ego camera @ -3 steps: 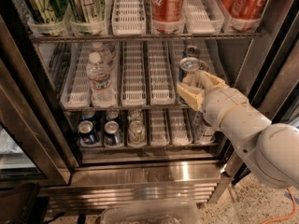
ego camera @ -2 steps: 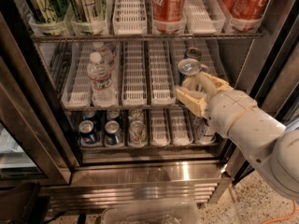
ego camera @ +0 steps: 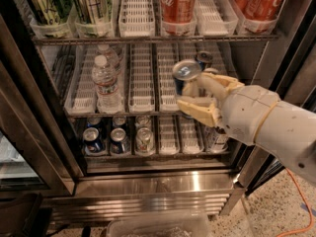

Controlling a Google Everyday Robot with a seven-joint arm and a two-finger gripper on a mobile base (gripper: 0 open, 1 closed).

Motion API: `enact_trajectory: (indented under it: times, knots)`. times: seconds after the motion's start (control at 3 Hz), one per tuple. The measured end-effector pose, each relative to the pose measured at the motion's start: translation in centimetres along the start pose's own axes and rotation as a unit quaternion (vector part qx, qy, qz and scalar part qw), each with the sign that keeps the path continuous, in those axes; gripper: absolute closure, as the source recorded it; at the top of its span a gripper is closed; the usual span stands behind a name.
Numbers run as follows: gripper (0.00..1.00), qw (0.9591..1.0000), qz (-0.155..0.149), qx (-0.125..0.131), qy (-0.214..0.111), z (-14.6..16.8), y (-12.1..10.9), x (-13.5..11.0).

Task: Pick redbull can from middle shelf of fridge

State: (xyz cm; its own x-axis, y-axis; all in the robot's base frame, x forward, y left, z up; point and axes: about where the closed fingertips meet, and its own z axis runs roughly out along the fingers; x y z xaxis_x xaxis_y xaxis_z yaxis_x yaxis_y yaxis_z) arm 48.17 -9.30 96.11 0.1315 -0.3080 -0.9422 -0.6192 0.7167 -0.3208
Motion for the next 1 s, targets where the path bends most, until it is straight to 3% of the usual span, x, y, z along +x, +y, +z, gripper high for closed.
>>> enact_trajectory:
  times: [0.33, 0.67, 1.0]
  knots:
    - [1.00, 0.9955, -0.023, -0.091, 0.009, 1.3, 3.4, -1.7]
    - [1.00, 0.9903, -0.024, -0.136, 0.011, 1.2, 5.8, -1.7]
    - [1.00, 0.9903, -0.024, -0.137, 0.011, 1.2, 5.8, -1.7]
